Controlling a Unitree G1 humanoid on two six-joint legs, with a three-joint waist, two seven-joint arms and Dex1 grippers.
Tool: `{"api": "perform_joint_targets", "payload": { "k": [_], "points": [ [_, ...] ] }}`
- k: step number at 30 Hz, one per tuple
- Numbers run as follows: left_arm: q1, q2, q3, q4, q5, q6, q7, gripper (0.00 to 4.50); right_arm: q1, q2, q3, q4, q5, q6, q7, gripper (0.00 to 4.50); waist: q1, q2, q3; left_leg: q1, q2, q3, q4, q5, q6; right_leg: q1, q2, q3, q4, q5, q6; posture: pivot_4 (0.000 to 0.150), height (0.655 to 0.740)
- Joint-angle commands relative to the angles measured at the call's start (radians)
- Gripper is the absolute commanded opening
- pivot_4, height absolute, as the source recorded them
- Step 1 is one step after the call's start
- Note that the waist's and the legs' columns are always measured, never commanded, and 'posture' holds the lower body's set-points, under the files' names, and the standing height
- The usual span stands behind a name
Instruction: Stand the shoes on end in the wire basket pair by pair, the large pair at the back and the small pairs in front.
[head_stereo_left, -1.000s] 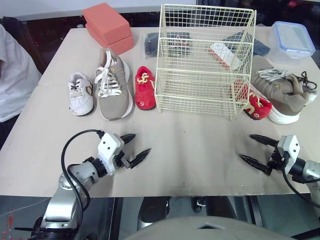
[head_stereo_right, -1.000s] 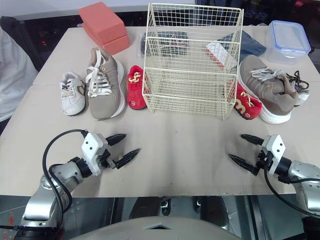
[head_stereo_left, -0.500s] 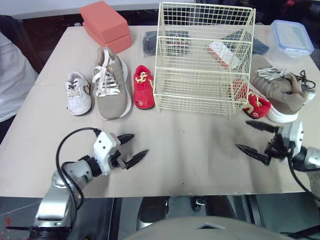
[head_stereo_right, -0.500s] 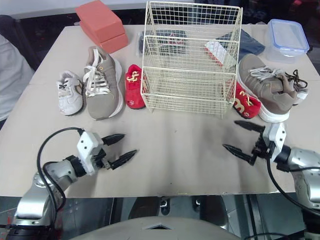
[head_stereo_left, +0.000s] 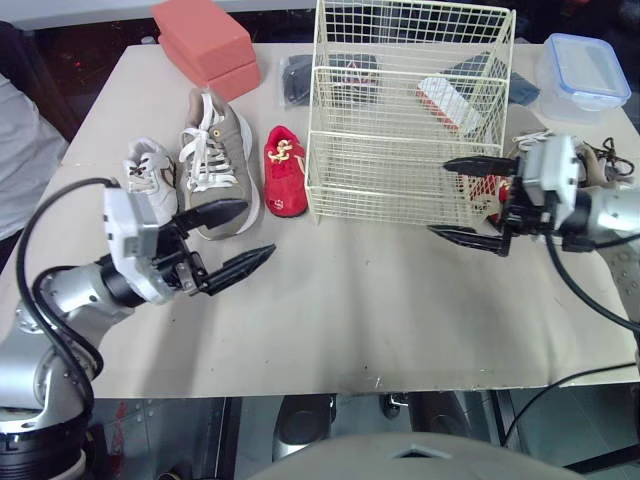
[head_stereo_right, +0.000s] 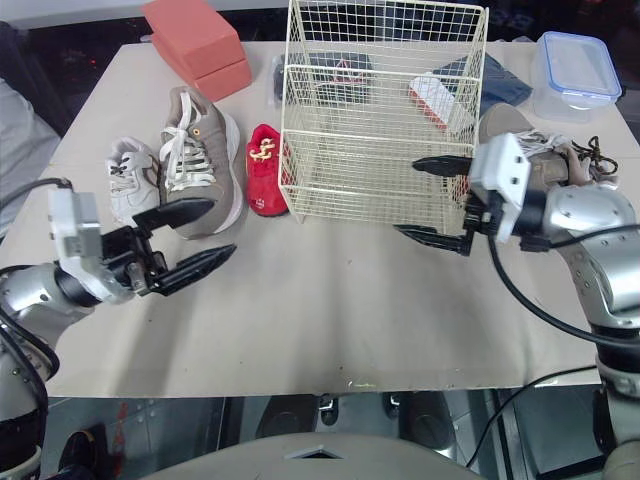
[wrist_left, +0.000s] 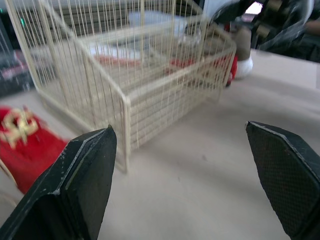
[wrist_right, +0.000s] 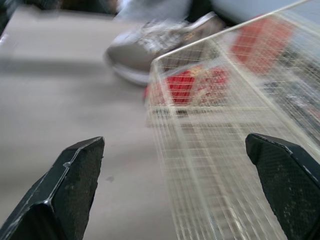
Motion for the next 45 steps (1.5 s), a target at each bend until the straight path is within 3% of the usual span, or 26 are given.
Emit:
{"api": "perform_joint_targets", "payload": {
  "k": [1,12,15,21,23,45],
  "points": [
    [-0.01,0.019,0.046,-0.034,-0.035,0.008,0.0,4.44,-0.101,0.006,0.069,0.046,-0.041,0.059,0.028,4.5,-0.004,-0.001,0.001,0.0,0.0,0.0,0.0,0.0,0.0,0.0,0.0,0.0,0.0,0.0,0.0,0.15,0.686],
    [0.064,0.013,0.128,-0.118,-0.078,0.033,0.036,4.44,-0.287,0.045,0.244,0.18,-0.235,0.109,0.054,4.5,-0.004,-0.004,0.006,0.0,0.0,0.001,0.0,0.001,-0.001,0.0,-0.002,0.0,0.0,0.002,-0.003,0.15,0.686],
    [0.066,0.014,0.129,-0.119,-0.077,0.032,0.04,4.5,-0.317,0.069,0.264,0.206,-0.267,0.111,0.053,3.65,-0.006,-0.004,0.006,0.0,0.0,0.001,0.0,0.001,-0.001,0.0,-0.002,0.0,0.0,0.002,-0.002,0.15,0.686],
    [0.072,0.013,0.124,-0.11,-0.071,0.024,0.032,4.5,-0.347,0.095,0.284,0.208,-0.295,0.111,0.09,0.78,-0.007,-0.004,0.007,0.0,0.001,0.001,0.0,0.002,-0.003,0.0,-0.001,0.0,0.001,0.002,-0.003,0.15,0.686],
    [0.071,0.013,0.123,-0.105,-0.069,0.021,0.028,4.5,-0.349,0.096,0.286,0.203,-0.301,0.112,0.103,0.12,-0.007,-0.004,0.007,0.0,0.001,0.001,0.0,0.003,-0.005,-0.001,-0.001,0.0,0.001,0.002,-0.003,0.15,0.686],
    [0.072,-0.003,0.117,-0.08,-0.042,0.0,0.007,4.5,-0.33,0.09,0.253,0.218,-0.287,0.019,0.212,0.12,-0.007,-0.004,0.007,-0.001,0.0,0.001,0.0,0.003,-0.005,-0.001,-0.001,0.0,0.0,0.002,-0.003,0.15,0.686]
  ]
}}
